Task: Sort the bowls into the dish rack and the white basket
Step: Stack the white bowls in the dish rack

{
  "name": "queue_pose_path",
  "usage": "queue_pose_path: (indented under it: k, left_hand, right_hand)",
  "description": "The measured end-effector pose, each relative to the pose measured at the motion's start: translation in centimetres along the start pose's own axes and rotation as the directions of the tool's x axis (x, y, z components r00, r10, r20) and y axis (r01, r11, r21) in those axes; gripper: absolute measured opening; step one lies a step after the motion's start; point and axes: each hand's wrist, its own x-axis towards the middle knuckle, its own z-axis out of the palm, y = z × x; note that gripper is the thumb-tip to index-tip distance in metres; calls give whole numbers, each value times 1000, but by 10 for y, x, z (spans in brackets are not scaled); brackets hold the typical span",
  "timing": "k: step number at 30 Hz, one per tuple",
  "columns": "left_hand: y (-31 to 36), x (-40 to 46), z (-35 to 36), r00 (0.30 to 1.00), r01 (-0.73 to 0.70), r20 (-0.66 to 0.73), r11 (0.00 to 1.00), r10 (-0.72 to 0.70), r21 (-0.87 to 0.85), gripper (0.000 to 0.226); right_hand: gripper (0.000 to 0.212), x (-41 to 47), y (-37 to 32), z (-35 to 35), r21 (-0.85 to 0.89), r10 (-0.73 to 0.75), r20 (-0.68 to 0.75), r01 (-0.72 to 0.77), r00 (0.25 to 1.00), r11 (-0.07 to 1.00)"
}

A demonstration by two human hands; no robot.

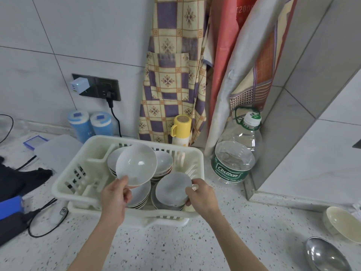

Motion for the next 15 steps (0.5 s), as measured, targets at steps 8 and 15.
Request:
queue_pose_path:
  k: [8, 15]
  left_hand:
    - [5, -2, 4, 1000, 14, -23, 999, -15, -37, 19]
    - [8, -2, 4, 998, 46, -32, 998, -47, -46, 21]
  right_hand:
    - [38, 2, -4, 3, -230, -20, 98, 42, 995, 972]
    - [32, 6, -4, 8, -432, -20, 130, 75, 991, 899]
